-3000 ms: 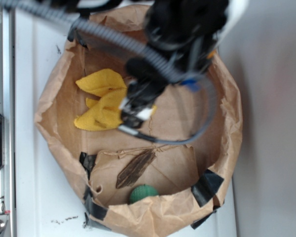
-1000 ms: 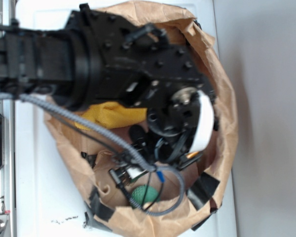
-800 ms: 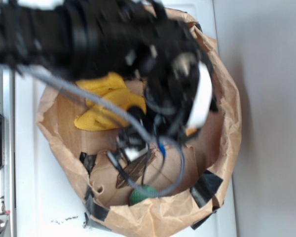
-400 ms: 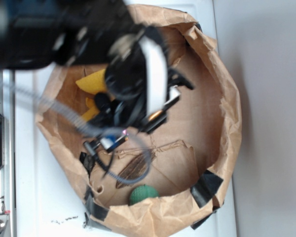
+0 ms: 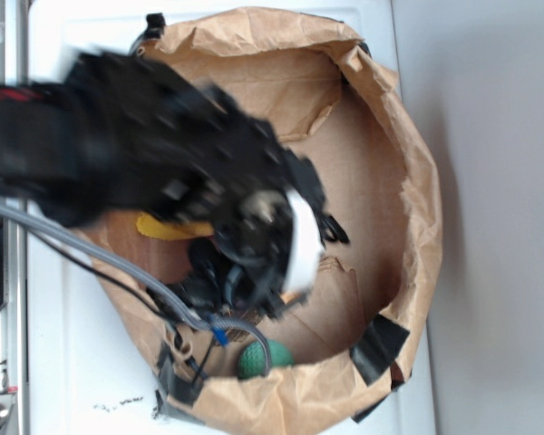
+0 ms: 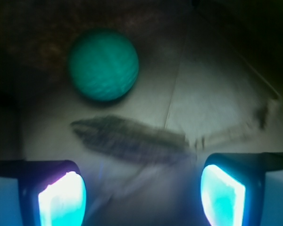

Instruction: Grab the green ball.

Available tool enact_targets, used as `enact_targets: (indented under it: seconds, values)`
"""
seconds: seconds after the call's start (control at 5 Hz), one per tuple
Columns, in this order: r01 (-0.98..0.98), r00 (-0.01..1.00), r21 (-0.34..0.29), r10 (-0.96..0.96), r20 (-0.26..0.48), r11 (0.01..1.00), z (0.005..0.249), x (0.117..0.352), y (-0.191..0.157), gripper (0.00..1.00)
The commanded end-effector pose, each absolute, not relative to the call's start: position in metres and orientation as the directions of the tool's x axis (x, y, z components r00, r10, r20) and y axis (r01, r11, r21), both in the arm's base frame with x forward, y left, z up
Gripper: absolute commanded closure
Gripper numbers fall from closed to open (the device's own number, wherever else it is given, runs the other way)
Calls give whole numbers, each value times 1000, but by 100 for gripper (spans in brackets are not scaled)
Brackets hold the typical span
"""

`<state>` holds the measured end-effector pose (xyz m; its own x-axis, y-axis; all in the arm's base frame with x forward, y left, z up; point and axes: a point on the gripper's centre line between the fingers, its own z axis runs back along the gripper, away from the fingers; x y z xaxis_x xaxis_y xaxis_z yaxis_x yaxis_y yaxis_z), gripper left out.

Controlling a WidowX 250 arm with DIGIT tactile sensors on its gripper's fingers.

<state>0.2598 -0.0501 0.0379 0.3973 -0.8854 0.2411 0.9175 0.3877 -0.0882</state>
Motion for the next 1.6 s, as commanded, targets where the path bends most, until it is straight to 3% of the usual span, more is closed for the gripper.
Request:
enact_targets:
  seconds: [0.0,0.2,0.6,1.2,1.4]
  values:
    - [967,253,-111,-907,337,229,34,263,-96,0]
    - [975,217,-56,-879,424,214,73,252,-94,0]
    - [955,271,-22,-836,476,297,101,267,-74,0]
    - [945,314,-40,-862,398,326,62,289,-84,0]
    - [938,343,-75,-877,336,338,37,295,-92,33]
